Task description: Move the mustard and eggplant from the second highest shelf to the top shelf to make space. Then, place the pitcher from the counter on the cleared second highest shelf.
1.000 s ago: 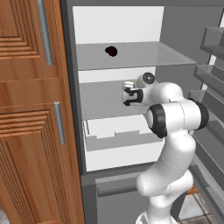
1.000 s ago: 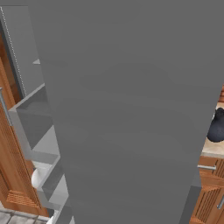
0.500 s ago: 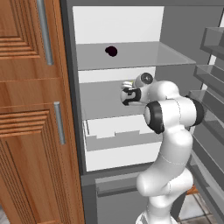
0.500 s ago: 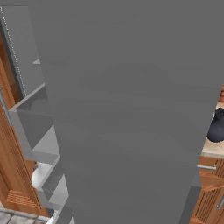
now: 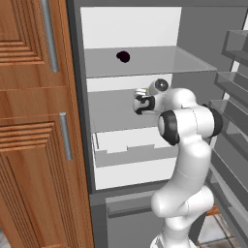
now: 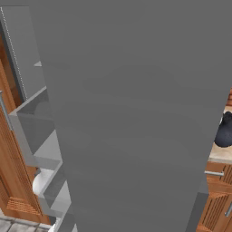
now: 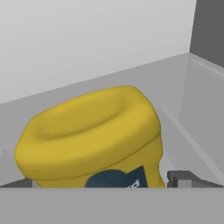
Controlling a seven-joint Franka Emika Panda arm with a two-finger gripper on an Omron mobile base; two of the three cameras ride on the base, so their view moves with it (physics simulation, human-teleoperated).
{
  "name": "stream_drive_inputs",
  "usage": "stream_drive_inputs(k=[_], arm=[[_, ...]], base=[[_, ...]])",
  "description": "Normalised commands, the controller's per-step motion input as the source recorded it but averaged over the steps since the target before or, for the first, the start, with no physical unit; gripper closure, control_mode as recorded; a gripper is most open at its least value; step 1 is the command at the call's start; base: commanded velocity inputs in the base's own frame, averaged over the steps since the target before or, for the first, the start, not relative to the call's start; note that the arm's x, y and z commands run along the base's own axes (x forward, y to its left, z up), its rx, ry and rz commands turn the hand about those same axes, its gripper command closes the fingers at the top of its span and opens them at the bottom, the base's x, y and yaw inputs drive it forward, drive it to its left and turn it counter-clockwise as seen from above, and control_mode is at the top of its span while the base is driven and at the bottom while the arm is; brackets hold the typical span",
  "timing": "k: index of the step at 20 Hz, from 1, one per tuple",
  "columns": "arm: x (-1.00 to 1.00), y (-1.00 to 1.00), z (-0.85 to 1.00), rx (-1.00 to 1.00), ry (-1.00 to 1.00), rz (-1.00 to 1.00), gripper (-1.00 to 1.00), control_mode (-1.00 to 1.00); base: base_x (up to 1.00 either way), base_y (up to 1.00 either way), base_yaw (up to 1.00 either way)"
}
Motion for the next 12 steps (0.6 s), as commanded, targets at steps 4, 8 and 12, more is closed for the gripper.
stream_drive_inputs(k=[4,8,12], arm=[[0.11,-0.01,-0.04,0.0,0.0,0.0,1.0,-1.0],[0.13,0.0,-0.06,0.0,0.0,0.0,1.0,-1.0],[0.09,0.0,-0.02,0.0,0.0,0.0,1.0,-1.0]], base=[[0.0,0.0,0.0],[0.0,0.0,0.0],[0.0,0.0,0.0]])
